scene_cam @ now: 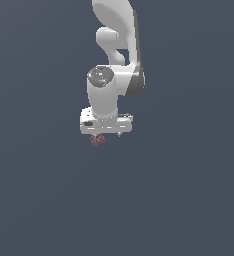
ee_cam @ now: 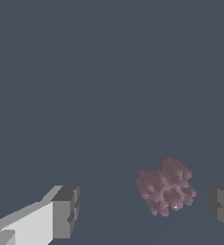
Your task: Pick up the object and move it to a goal position.
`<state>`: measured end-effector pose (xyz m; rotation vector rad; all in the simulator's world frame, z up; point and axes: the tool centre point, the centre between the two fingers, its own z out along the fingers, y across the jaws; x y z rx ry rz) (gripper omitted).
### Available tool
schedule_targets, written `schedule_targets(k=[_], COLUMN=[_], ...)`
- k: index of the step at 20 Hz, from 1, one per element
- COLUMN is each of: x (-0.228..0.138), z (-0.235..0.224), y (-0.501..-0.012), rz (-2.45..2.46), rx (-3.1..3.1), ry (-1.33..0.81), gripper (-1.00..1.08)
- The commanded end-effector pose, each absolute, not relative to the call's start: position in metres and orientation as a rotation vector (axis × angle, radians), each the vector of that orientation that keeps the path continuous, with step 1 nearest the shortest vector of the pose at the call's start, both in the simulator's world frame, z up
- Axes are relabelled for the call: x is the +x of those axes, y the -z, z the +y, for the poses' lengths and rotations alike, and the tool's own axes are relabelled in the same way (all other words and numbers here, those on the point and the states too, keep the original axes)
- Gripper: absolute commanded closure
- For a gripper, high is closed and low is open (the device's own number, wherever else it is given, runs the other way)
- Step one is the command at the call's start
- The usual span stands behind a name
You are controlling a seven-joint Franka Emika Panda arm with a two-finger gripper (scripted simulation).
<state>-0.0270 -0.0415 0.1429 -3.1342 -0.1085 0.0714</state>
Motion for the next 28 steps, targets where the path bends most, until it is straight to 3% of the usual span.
schedule_targets(k=[1,28], x=[-0.030,-0.074], z=[-0.047,-0.101], y=[-0.138,-0.090], rz=[-0.169,-0.825], rx=[-3.131,-3.031], ry=[-0.066,-0.001], gripper=[-0.92,-0.92])
